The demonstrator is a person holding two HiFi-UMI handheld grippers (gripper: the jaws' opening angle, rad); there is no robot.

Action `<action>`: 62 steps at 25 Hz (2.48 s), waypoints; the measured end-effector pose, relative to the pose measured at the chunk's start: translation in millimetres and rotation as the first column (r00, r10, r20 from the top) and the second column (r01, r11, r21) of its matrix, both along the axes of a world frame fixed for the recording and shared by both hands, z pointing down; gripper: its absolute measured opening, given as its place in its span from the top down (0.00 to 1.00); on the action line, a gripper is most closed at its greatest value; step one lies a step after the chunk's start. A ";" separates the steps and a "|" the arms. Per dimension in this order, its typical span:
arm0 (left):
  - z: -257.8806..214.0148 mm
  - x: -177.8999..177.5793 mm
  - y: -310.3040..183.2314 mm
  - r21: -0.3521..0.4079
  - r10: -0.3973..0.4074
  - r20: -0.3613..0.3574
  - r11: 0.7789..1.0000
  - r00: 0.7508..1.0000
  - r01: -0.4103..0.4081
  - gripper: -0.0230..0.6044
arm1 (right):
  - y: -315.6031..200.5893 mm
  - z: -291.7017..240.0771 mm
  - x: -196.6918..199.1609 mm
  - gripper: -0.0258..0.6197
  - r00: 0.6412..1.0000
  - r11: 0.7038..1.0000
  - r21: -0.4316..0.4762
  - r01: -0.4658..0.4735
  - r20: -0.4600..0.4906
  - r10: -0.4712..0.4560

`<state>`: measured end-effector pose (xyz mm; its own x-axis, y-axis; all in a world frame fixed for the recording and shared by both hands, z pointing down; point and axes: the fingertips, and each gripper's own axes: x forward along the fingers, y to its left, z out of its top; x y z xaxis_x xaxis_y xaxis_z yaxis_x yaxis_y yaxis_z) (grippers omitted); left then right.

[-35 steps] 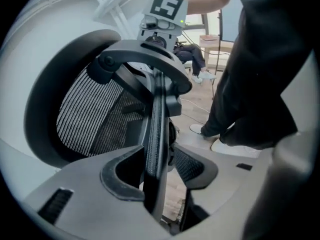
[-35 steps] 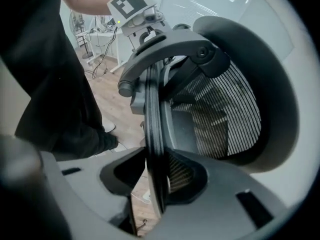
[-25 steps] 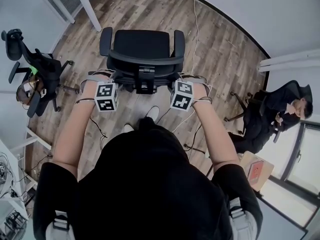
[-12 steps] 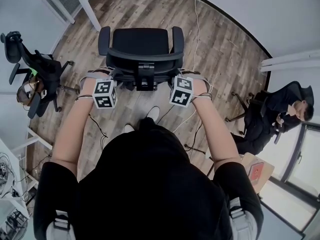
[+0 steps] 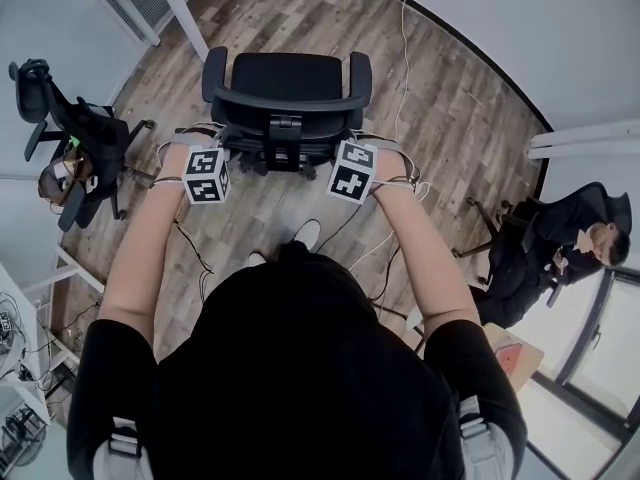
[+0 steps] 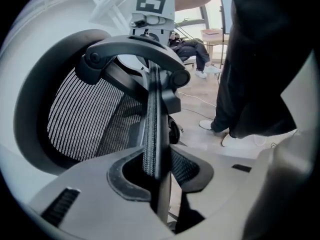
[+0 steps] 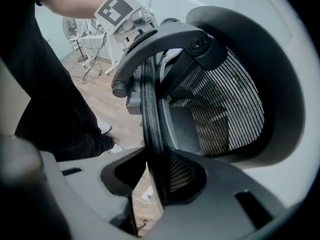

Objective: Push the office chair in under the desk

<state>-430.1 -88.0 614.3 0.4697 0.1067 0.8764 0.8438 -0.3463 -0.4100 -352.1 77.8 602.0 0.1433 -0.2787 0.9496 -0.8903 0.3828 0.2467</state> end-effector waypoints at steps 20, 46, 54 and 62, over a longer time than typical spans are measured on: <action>5.9 95.9 7.3 0.028 -0.066 0.029 0.997 0.997 0.066 0.81 | 8.4 -2.5 95.2 0.78 0.998 0.996 0.060 0.065 -0.009 -0.065; 6.5 260.0 -19.7 -0.021 -0.095 0.078 0.995 0.992 0.097 0.82 | -21.7 0.0 272.7 0.77 0.998 0.998 0.029 0.061 -0.029 -0.060; 4.5 306.6 -23.0 -0.047 -0.130 0.079 0.990 0.988 0.134 0.83 | -32.3 -1.6 331.7 0.75 0.997 0.997 0.027 0.069 -0.048 -0.068; 4.0 364.5 -12.1 -0.039 -0.208 0.073 0.977 0.975 0.211 0.83 | -28.7 -3.3 402.0 0.75 0.986 0.985 0.046 0.163 -0.039 -0.162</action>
<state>-65.7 -100.1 618.3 0.4249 0.0534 0.9037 0.7758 -0.5359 -0.3331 49.9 49.1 598.7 0.1250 -0.3472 0.9294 -0.8077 0.5084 0.2985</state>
